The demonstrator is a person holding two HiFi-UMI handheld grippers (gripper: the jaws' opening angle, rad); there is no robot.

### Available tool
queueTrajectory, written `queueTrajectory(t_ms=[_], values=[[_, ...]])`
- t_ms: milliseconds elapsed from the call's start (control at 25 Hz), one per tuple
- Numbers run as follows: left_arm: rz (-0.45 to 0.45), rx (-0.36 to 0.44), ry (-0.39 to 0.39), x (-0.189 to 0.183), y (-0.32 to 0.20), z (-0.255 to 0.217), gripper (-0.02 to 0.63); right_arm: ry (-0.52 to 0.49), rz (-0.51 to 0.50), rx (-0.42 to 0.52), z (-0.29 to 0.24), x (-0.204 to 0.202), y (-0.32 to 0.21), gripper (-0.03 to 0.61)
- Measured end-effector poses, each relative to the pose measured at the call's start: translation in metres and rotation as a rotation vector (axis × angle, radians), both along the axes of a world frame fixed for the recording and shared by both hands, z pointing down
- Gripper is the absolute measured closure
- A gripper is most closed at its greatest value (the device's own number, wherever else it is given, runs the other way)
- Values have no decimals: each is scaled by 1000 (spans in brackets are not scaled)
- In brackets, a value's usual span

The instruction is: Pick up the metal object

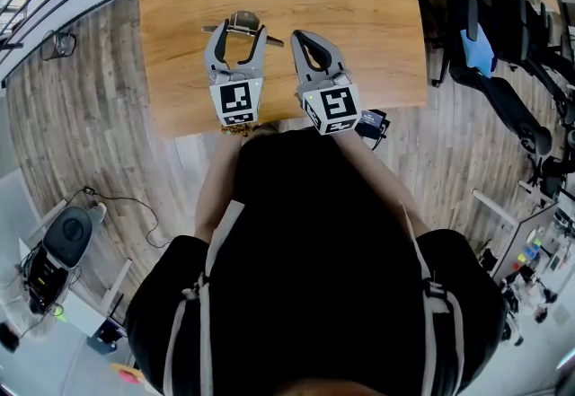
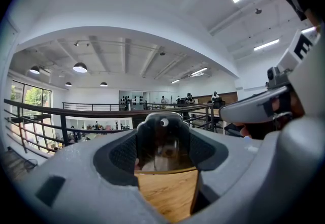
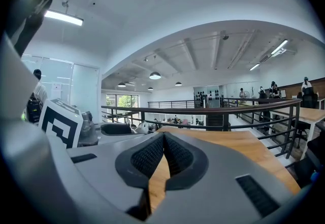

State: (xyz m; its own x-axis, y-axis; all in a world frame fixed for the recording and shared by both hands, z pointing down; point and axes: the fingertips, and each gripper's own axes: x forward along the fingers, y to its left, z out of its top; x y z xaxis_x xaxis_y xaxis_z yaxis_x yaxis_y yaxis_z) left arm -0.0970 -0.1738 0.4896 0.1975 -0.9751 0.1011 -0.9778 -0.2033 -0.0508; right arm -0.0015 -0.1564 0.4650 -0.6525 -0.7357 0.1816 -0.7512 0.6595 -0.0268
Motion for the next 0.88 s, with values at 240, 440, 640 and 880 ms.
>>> queueTrajectory(t_ms=[240, 440, 640, 880], values=[[-3, -18, 4, -2, 1, 8, 316, -9, -2, -9, 2, -3, 1, 578], [2, -17, 5, 1, 2, 9, 316, -7, -2, -10, 4, -1, 2, 578], [0, -18, 1, 2, 3, 10, 316, -10, 5, -21, 7, 2, 3, 578], [-6, -22, -2, -1, 6, 11, 316, -11, -1, -25, 8, -1, 6, 578]])
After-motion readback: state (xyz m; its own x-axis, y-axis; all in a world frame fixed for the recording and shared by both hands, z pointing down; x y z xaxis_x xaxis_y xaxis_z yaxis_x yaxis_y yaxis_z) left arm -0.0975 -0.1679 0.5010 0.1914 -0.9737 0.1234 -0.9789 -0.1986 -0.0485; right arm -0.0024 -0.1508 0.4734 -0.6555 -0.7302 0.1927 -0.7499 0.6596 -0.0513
